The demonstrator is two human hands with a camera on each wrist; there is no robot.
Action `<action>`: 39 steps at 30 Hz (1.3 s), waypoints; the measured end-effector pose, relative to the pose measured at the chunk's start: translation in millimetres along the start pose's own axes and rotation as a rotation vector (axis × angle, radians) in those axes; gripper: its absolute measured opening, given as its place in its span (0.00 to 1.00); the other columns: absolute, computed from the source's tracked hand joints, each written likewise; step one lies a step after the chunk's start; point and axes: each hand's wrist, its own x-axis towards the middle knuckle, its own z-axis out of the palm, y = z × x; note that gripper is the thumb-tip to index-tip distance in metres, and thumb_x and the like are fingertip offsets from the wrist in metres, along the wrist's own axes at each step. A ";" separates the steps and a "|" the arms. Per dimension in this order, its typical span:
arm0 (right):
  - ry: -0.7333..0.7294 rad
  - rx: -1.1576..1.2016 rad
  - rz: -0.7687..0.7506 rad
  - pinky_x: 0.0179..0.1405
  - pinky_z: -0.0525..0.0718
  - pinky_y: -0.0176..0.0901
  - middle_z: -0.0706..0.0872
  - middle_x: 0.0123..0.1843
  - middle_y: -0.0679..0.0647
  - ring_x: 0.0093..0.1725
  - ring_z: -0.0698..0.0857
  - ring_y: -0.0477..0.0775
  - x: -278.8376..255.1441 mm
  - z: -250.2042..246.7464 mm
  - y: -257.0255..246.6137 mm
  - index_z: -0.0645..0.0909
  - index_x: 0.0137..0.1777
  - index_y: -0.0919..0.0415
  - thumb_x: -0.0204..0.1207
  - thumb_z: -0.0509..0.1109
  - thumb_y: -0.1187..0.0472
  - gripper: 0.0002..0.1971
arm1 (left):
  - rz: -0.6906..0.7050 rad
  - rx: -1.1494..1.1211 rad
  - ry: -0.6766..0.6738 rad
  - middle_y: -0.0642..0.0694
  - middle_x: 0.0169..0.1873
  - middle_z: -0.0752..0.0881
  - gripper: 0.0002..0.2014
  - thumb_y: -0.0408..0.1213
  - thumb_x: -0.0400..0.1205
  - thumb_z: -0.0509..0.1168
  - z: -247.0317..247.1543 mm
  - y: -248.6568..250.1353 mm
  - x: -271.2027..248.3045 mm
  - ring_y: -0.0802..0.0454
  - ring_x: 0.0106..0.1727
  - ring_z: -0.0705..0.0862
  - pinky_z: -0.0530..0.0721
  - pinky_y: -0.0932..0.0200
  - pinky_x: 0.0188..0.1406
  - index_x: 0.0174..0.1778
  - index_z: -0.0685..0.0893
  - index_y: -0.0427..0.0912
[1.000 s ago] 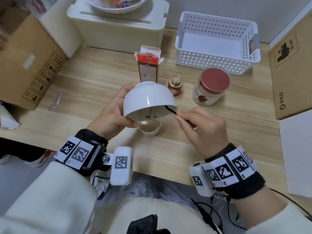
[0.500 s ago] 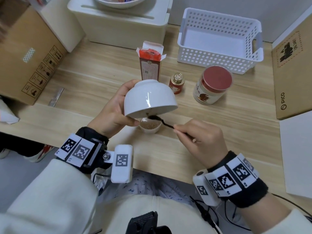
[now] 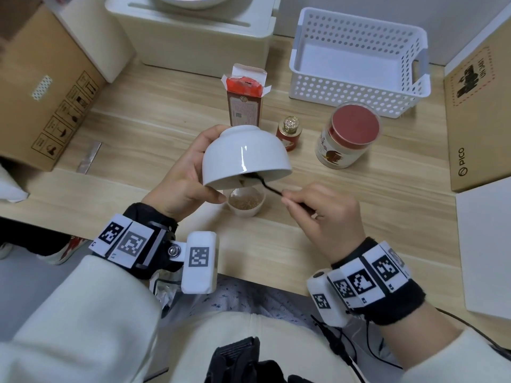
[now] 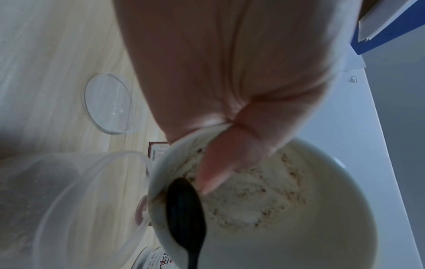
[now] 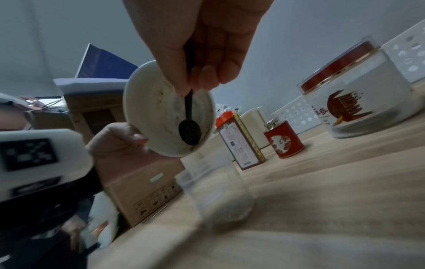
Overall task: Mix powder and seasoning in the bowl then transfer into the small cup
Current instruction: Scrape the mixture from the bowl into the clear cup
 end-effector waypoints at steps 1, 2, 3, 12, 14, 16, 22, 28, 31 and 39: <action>-0.024 0.006 -0.019 0.26 0.80 0.40 0.87 0.30 0.56 0.26 0.83 0.51 -2.9 0.6 -2.3 0.87 0.39 0.65 0.72 0.73 0.65 0.04 | -0.002 0.006 -0.005 0.60 0.50 0.85 0.45 0.13 0.51 0.62 -0.7 0.7 -0.4 0.60 0.51 0.83 0.83 0.66 0.38 0.63 0.69 0.53; -0.029 0.011 -0.030 0.26 0.80 0.40 0.87 0.30 0.56 0.26 0.83 0.51 -4.5 0.3 -4.4 0.88 0.39 0.66 0.72 0.73 0.65 0.04 | -0.003 0.010 -0.010 0.60 0.51 0.84 0.45 0.15 0.50 0.63 -1.5 1.1 -0.8 0.60 0.52 0.83 0.83 0.66 0.39 0.63 0.69 0.53; -0.014 0.016 -0.027 0.26 0.80 0.40 0.87 0.30 0.56 0.26 0.82 0.50 -4.4 -0.6 -5.3 0.88 0.39 0.66 0.72 0.73 0.65 0.04 | -0.005 0.013 -0.007 0.60 0.51 0.84 0.45 0.15 0.50 0.63 -2.0 1.2 -0.9 0.60 0.51 0.83 0.83 0.66 0.39 0.63 0.69 0.53; -0.027 0.052 -0.020 0.24 0.80 0.43 0.87 0.30 0.57 0.25 0.82 0.51 -6.5 -1.7 -3.9 0.88 0.41 0.66 0.73 0.73 0.65 0.04 | -0.019 0.022 0.032 0.56 0.52 0.81 0.44 0.11 0.52 0.56 0.9 5.5 0.8 0.61 0.50 0.83 0.81 0.68 0.37 0.62 0.70 0.53; 0.023 0.044 0.030 0.24 0.80 0.42 0.87 0.30 0.56 0.26 0.81 0.50 -2.5 -4.5 -1.2 0.88 0.41 0.66 0.73 0.72 0.65 0.05 | -0.029 0.002 0.039 0.54 0.53 0.82 0.45 0.11 0.52 0.56 3.0 7.8 1.5 0.59 0.50 0.83 0.82 0.67 0.37 0.63 0.70 0.51; 0.017 0.062 0.082 0.24 0.80 0.42 0.87 0.30 0.56 0.26 0.81 0.48 1.1 -8.3 -0.9 0.88 0.40 0.65 0.72 0.73 0.64 0.04 | -0.053 -0.011 0.041 0.53 0.54 0.83 0.45 0.11 0.52 0.56 6.4 11.8 4.2 0.57 0.51 0.84 0.83 0.65 0.38 0.65 0.70 0.49; 0.194 0.336 0.547 0.25 0.77 0.32 0.83 0.24 0.40 0.22 0.78 0.41 10.0 -36.1 2.7 0.85 0.39 0.50 0.69 0.75 0.65 0.07 | -0.255 -0.079 -0.040 0.40 0.54 0.82 0.37 0.16 0.61 0.58 32.1 29.8 24.7 0.48 0.53 0.85 0.86 0.57 0.42 0.70 0.70 0.36; 0.172 0.393 0.840 0.34 0.81 0.45 0.82 0.31 0.50 0.28 0.80 0.48 0.1 -53.9 27.0 0.76 0.45 0.45 0.71 0.73 0.62 0.12 | -0.558 -0.132 -0.026 0.36 0.71 0.75 0.33 0.25 0.72 0.65 78.1 9.6 50.8 0.33 0.63 0.83 0.85 0.34 0.47 0.73 0.67 0.51; 0.136 0.409 1.005 0.40 0.85 0.50 0.85 0.42 0.52 0.42 0.86 0.56 -16.4 -54.8 41.4 0.80 0.51 0.49 0.73 0.71 0.59 0.08 | -0.662 -0.171 0.000 0.38 0.67 0.78 0.21 0.31 0.83 0.58 101.3 -5.7 55.6 0.37 0.55 0.85 0.90 0.40 0.40 0.72 0.68 0.47; 0.053 0.291 1.158 0.34 0.73 0.37 0.82 0.33 0.45 0.33 0.79 0.47 -50.8 -47.4 65.4 0.85 0.45 0.57 0.76 0.67 0.59 0.06 | -0.889 -0.109 0.005 0.44 0.45 0.85 0.11 0.46 0.83 0.60 123.8 -32.2 62.7 0.47 0.45 0.85 0.85 0.44 0.48 0.50 0.79 0.41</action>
